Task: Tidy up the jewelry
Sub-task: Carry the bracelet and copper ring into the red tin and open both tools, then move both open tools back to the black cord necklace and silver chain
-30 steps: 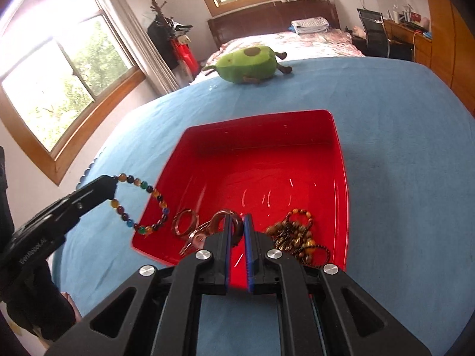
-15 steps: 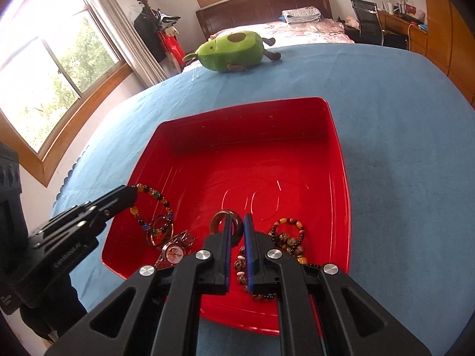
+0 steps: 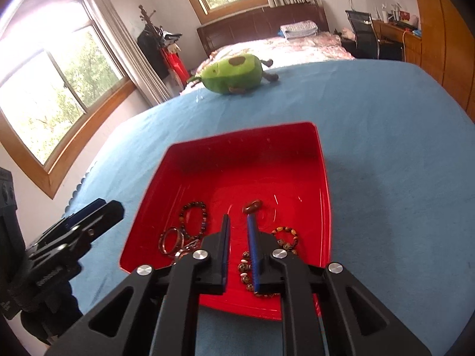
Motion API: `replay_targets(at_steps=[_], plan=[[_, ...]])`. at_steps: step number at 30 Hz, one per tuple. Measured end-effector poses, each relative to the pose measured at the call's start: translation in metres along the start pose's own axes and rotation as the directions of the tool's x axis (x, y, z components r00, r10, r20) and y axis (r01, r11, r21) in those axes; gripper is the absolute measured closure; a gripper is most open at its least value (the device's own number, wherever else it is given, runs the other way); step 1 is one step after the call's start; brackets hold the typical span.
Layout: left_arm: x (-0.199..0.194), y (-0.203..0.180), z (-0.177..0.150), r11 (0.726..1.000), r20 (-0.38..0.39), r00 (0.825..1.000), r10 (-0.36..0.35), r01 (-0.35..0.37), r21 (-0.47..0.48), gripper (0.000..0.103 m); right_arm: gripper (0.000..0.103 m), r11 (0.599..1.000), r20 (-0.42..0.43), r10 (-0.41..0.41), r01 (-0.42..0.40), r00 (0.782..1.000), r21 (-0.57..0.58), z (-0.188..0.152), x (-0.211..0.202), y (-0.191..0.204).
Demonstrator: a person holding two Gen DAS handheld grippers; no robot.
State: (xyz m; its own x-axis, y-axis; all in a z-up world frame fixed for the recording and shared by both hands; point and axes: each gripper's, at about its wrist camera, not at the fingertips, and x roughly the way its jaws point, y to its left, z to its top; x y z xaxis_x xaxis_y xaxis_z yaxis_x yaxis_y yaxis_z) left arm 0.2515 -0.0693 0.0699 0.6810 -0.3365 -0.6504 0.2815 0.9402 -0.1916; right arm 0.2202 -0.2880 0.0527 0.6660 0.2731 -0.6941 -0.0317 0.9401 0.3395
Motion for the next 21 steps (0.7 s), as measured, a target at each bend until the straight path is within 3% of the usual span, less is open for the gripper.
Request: replay_targets(at_steps=[7,13,21], plan=[[-0.044,-0.014,-0.006,0.999,0.053,0.998,-0.028,0.027,0.031,0.039,0.09,1.0,0.025,0.01,-0.01,1.0,-0.014,0.0,-0.018,0.007],[-0.058,-0.019,-0.011,0.999,0.031,0.999,-0.023,0.022,0.046,0.037,0.09,1.0,0.039,0.018,-0.017,0.999,-0.024,-0.006,-0.032,0.014],[-0.072,-0.013,-0.063,0.99,-0.024,1.0,0.003,0.001,0.139,0.035,0.089,0.998,0.022,0.052,-0.051,0.998,-0.041,-0.057,-0.051,0.013]])
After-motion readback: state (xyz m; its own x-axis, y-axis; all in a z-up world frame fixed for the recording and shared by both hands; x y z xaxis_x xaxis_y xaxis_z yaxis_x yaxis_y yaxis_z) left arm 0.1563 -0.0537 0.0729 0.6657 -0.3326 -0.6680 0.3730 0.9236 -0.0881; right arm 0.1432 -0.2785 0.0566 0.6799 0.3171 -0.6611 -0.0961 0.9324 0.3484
